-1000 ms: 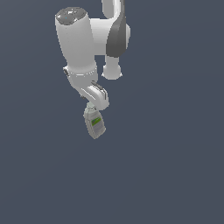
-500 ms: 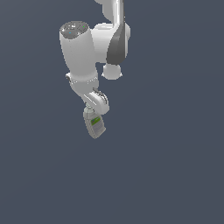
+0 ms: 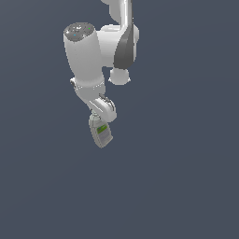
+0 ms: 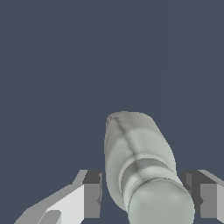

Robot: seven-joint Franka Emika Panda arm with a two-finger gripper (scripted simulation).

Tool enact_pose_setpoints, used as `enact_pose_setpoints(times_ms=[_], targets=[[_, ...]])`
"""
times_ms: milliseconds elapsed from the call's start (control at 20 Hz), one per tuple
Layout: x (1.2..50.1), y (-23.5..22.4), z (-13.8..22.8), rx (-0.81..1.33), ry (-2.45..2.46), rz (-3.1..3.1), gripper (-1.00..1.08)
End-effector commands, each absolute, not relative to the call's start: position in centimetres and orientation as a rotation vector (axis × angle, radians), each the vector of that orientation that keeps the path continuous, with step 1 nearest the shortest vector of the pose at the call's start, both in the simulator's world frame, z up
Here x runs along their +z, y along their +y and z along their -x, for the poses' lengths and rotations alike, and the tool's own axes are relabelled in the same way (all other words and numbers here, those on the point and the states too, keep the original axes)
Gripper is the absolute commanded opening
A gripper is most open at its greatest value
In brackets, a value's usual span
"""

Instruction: Pick up the object and move it to a goal position.

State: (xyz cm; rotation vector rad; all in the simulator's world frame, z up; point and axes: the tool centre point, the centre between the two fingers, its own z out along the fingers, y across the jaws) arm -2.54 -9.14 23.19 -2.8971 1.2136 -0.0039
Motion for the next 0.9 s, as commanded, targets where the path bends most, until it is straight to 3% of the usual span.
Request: enact_pose_setpoints(times_ms=[0, 400, 850], targets=[[23.3, -9.0, 2.6, -0.004, 1.214, 2.897, -1.00], [26.2, -6.0, 3.1, -0.004, 1.215, 2.898, -1.00], [33.3, 1.4, 4.3, -0.004, 1.216, 2.899, -1.00]])
